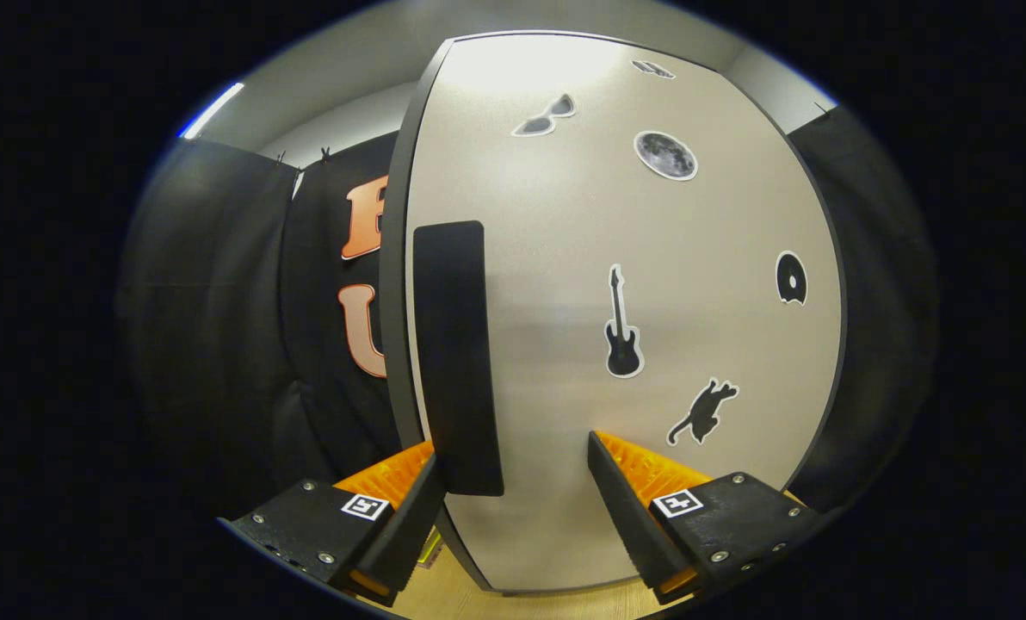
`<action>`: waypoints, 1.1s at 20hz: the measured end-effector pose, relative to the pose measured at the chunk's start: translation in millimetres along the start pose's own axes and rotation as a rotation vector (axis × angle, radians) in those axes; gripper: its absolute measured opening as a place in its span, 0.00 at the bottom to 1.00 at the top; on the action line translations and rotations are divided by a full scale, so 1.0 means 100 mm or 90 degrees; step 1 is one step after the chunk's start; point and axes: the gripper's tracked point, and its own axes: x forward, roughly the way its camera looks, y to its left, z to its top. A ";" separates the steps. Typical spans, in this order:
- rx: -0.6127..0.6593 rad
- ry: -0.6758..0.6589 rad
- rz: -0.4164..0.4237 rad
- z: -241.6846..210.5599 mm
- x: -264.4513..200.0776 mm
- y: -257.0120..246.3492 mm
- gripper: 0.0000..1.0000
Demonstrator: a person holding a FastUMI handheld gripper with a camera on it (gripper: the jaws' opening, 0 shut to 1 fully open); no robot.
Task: Open the shoe cabinet door, grab the shoes and put them into the shoe cabinet, then close the shoe cabinet door.
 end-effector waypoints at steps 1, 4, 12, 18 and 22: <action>-0.001 0.001 0.002 0.00 0.00 0.00 0.96; -0.002 0.014 0.014 0.00 -0.01 0.02 0.96; 0.022 0.002 0.013 0.23 -0.61 -0.12 0.96; -0.003 0.013 -0.028 0.31 -1.29 -0.42 0.96; -0.015 0.011 -0.051 0.39 -1.83 -0.52 0.96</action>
